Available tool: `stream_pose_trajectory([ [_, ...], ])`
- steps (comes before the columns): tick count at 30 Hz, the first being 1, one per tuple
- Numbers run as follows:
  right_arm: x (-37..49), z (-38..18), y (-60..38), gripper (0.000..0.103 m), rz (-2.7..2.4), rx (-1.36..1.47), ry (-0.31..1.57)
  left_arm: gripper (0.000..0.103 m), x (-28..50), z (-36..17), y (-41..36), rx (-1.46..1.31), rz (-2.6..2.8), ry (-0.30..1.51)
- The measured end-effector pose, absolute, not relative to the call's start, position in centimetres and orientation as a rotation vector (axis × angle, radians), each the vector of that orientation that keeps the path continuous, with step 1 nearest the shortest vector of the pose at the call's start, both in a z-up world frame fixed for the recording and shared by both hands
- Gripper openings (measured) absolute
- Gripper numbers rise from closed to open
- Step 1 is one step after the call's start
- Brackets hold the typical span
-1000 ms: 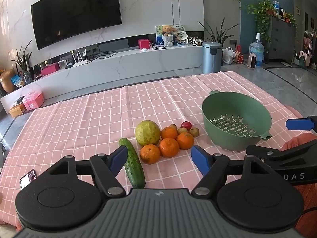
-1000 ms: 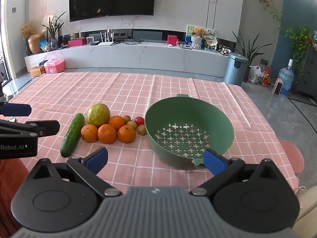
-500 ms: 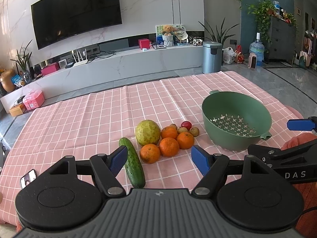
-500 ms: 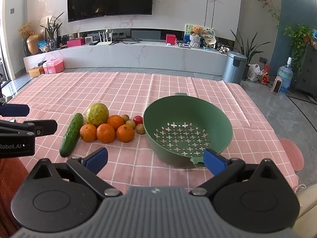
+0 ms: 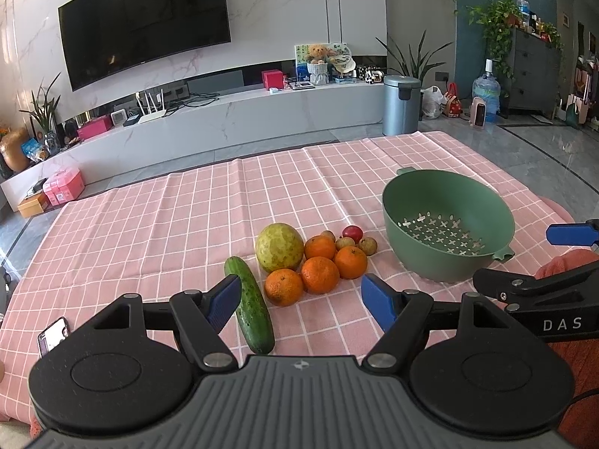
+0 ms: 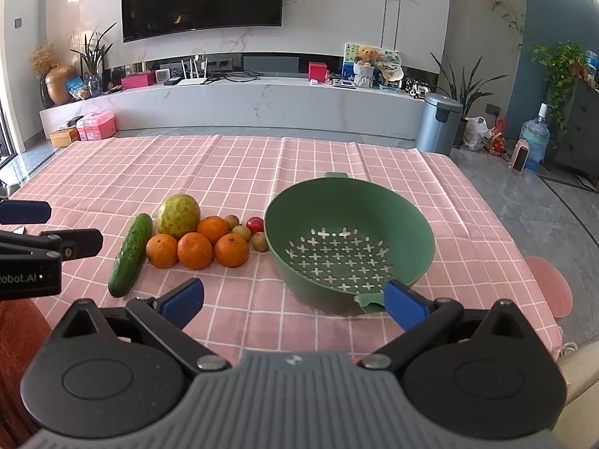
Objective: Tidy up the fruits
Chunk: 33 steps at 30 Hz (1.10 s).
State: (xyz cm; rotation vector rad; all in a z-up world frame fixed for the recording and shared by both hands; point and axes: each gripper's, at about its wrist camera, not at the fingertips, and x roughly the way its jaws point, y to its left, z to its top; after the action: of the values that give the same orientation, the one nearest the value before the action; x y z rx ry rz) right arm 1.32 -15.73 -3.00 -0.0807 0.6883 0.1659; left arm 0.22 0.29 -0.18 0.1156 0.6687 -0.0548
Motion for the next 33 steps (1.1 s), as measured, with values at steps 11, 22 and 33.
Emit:
stream_pose_trajectory([
  [11, 1.36, -3.15, -15.88, 0.098, 0.162, -0.079, 0.694, 0.086, 0.28, -0.22, 0.24, 0.117, -0.056, 0.672],
  [22, 1.5, -3.21, -15.89, 0.098, 0.154, -0.079, 0.706, 0.086, 0.33, -0.22, 0.21, 0.115, -0.055, 0.671],
  [33, 1.64, -3.22, -15.99, 0.098, 0.149, -0.076, 0.714, 0.086, 0.31, -0.31, 0.19, 0.116, -0.056, 0.676],
])
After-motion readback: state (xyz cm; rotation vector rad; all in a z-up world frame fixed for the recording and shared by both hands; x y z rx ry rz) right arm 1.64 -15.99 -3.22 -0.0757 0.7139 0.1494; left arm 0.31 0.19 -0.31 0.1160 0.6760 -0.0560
